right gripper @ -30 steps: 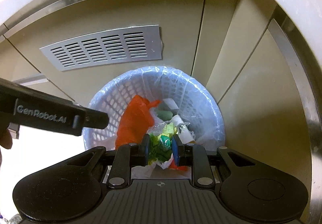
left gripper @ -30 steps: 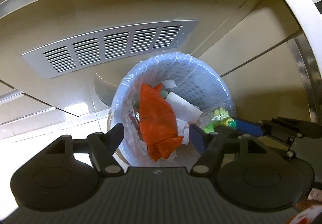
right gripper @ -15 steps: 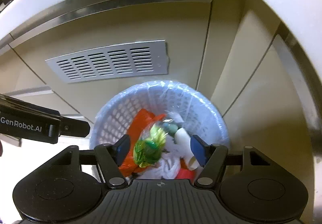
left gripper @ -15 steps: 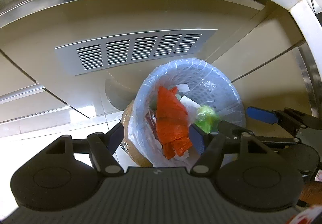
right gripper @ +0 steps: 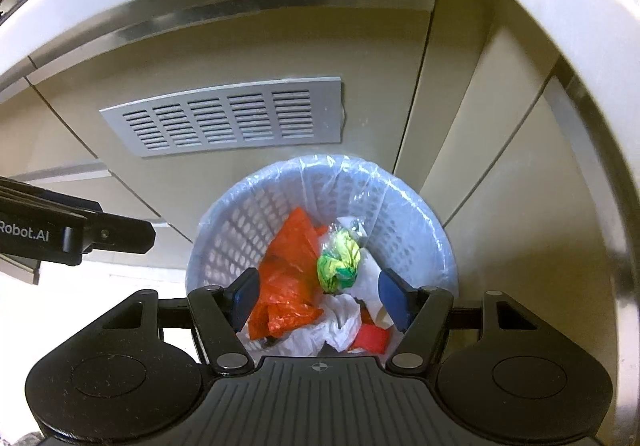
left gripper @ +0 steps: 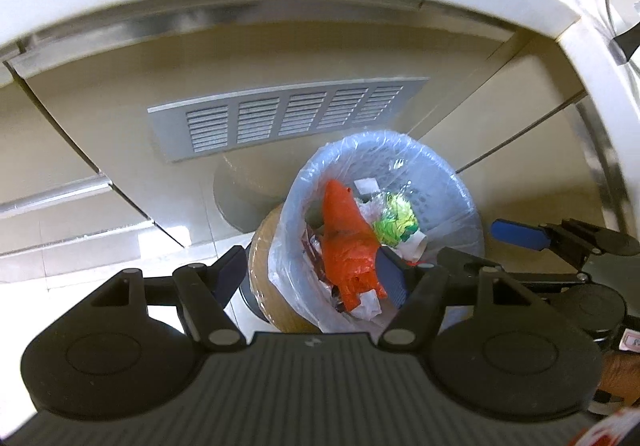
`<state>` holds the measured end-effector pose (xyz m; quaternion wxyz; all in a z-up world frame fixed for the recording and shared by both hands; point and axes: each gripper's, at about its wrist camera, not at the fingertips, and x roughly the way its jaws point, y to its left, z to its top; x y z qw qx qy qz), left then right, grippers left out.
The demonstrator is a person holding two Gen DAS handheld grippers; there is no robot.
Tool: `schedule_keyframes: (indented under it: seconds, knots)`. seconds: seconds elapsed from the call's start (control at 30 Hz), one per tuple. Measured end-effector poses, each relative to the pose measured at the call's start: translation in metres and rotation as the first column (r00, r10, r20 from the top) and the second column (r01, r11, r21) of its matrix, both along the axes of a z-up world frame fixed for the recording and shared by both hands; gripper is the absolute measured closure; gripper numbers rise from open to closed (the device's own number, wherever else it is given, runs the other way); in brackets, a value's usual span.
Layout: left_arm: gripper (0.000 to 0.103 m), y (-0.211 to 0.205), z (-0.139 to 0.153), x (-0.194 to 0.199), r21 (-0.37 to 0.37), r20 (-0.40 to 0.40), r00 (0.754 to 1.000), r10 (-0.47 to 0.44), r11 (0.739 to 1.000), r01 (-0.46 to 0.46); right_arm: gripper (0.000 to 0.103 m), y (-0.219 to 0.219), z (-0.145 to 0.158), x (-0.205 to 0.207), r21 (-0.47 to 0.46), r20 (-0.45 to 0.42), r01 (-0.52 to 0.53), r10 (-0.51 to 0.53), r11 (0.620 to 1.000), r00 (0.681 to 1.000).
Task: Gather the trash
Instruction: 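Raise both open tools back up toward the counter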
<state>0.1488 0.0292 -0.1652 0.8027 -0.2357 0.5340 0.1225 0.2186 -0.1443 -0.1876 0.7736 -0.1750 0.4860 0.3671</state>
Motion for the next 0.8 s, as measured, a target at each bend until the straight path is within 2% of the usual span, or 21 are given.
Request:
schedule_keyframes:
  seconds: [0.3, 0.5, 0.67, 0.8]
  knots:
    - [0.035, -0.003, 0.054, -0.008, 0.050, 0.135, 0.988, -0.069, 0.997, 0.063, 0.037, 0.000, 0.060, -0.014, 0.105, 0.085, -0.006, -0.003, 0.994, 0.996]
    - [0.035, -0.002, 0.103, -0.013, 0.117, 0.265, 0.956, -0.127, 0.988, 0.099, 0.037, -0.003, 0.112, -0.025, 0.210, 0.179, -0.009, -0.030, 0.978, 0.983]
    - [0.035, 0.004, 0.137, -0.017, 0.147, 0.360, 0.923, -0.138, 0.985, 0.090, 0.037, -0.006, 0.150, -0.028, 0.297, 0.255, 0.050, -0.130, 0.953, 0.958]
    - [0.033, 0.013, 0.155, -0.009, 0.170, 0.400, 0.905, -0.144, 0.982, 0.081, 0.037, -0.008, 0.172, -0.023, 0.331, 0.289, 0.088, -0.190, 0.939, 0.938]
